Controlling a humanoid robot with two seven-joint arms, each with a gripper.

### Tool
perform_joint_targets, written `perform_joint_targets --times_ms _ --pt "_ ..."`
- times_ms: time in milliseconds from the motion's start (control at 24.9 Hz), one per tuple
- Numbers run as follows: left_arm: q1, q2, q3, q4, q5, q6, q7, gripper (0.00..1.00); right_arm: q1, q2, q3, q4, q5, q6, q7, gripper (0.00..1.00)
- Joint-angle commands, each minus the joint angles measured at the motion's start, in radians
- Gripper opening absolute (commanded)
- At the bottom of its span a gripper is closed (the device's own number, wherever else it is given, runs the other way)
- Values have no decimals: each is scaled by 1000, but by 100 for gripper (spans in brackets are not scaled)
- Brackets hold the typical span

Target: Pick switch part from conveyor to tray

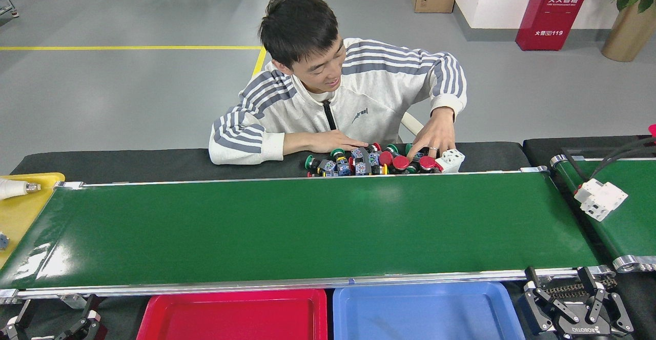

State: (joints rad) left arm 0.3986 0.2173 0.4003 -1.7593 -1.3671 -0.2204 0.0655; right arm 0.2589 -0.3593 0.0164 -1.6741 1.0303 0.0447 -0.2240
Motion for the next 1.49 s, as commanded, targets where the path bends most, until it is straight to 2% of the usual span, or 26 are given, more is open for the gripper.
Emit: perform_joint_targets --times_ms 0,201,442,603,764,884,1045,1206,1447 --pt "-1 11 5 -5 -6 6 11 100 -12 -4 -1 -4 -1 7 34 98" --pt "-3 8 6 -8 -4 4 11 100 -56 -10 0 13 -4 9 57 98" --pt "-6 4 6 -12 -6 4 11 100 -174 -7 -1 165 -4 4 141 98" --pt "-9 8 3 -8 -6 4 11 100 -205 -4 0 178 -4 3 153 98" --pt "-14 8 2 -5 -6 -14 11 100 -245 -4 34 185 -4 -3 218 98" --pt "-12 4 -3 -5 -9 -24 11 100 -313 -1 59 249 -6 -2 222 98" --pt "-14 4 -6 -5 -12 -25 11 100 -380 20 60 312 -6 -5 255 99" --pt "-20 5 -8 1 -17 -25 10 100 -391 37 62 321 -6 -5 265 99" --pt "-26 4 -9 12 -18 -25 10 100 -455 83 86 376 -7 -5 265 99"
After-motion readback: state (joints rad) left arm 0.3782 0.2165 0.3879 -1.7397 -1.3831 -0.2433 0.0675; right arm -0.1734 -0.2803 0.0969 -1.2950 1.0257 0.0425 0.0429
